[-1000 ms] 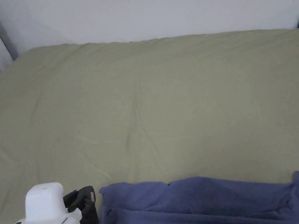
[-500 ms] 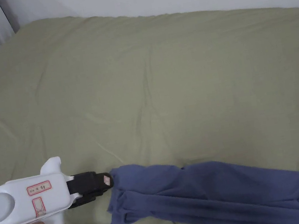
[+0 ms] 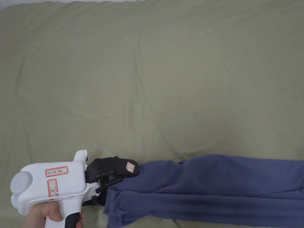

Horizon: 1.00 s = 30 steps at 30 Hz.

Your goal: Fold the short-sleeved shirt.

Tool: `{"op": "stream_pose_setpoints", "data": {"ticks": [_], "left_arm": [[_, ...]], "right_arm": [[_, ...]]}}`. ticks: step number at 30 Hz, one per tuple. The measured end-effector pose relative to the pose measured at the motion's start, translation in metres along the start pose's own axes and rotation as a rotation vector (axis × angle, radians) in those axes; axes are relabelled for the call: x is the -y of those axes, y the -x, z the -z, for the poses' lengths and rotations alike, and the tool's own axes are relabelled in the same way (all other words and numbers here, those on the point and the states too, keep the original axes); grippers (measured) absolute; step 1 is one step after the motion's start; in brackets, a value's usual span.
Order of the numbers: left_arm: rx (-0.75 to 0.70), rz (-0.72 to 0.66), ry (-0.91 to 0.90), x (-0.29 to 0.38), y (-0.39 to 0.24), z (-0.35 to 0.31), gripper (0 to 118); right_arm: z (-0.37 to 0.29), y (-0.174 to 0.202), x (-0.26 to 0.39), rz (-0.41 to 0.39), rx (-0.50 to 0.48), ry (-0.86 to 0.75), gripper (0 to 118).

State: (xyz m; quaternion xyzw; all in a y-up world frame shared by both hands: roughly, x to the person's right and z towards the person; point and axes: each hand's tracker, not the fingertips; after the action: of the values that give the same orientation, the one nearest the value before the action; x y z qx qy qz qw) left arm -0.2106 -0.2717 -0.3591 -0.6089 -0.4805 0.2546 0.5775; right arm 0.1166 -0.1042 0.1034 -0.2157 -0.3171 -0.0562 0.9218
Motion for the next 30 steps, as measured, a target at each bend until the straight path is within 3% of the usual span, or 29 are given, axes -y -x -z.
{"op": "stream_pose_setpoints", "data": {"ticks": [2,3,4,5,6,8,12,13,21,27,30], "left_arm": [[0.045,-0.017,-0.001,0.003,-0.010,-0.002,110],[0.047,-0.016,0.004,0.004,-0.013,-0.001,81],[-0.006,-0.010,-0.019,0.005,-0.015,0.000,30],[-0.125,-0.009,-0.009,-0.011,0.005,0.006,5],[-0.227,-0.001,-0.022,-0.011,0.012,0.011,5],[-0.098,-0.028,-0.031,-0.019,0.018,0.004,5],[-0.158,0.023,-0.088,-0.034,0.024,-0.027,5],[-0.149,0.023,-0.110,-0.010,-0.008,-0.030,5],[-0.326,0.013,-0.276,0.002,-0.053,-0.101,5],[-0.472,0.088,-0.236,0.002,-0.099,-0.083,5],[-0.553,0.199,-0.225,0.003,-0.140,-0.063,5]], "right_arm": [[0.000,0.003,0.001,-0.002,-0.013,0.004,1],[0.000,0.004,0.001,0.000,-0.020,0.003,1],[0.000,0.004,0.001,0.002,-0.032,0.006,1],[0.001,0.004,0.002,0.005,-0.036,0.007,1],[0.001,0.003,0.002,0.007,-0.041,0.006,1],[0.000,0.001,0.002,0.009,-0.046,0.001,1],[-0.003,-0.007,-0.002,0.017,-0.059,-0.007,1],[-0.002,-0.009,-0.002,0.018,-0.059,-0.007,1],[0.001,-0.024,-0.004,0.015,-0.072,-0.027,1],[0.003,-0.034,0.000,0.056,-0.085,-0.033,1],[0.001,-0.037,0.004,0.065,-0.087,-0.031,1]]}}
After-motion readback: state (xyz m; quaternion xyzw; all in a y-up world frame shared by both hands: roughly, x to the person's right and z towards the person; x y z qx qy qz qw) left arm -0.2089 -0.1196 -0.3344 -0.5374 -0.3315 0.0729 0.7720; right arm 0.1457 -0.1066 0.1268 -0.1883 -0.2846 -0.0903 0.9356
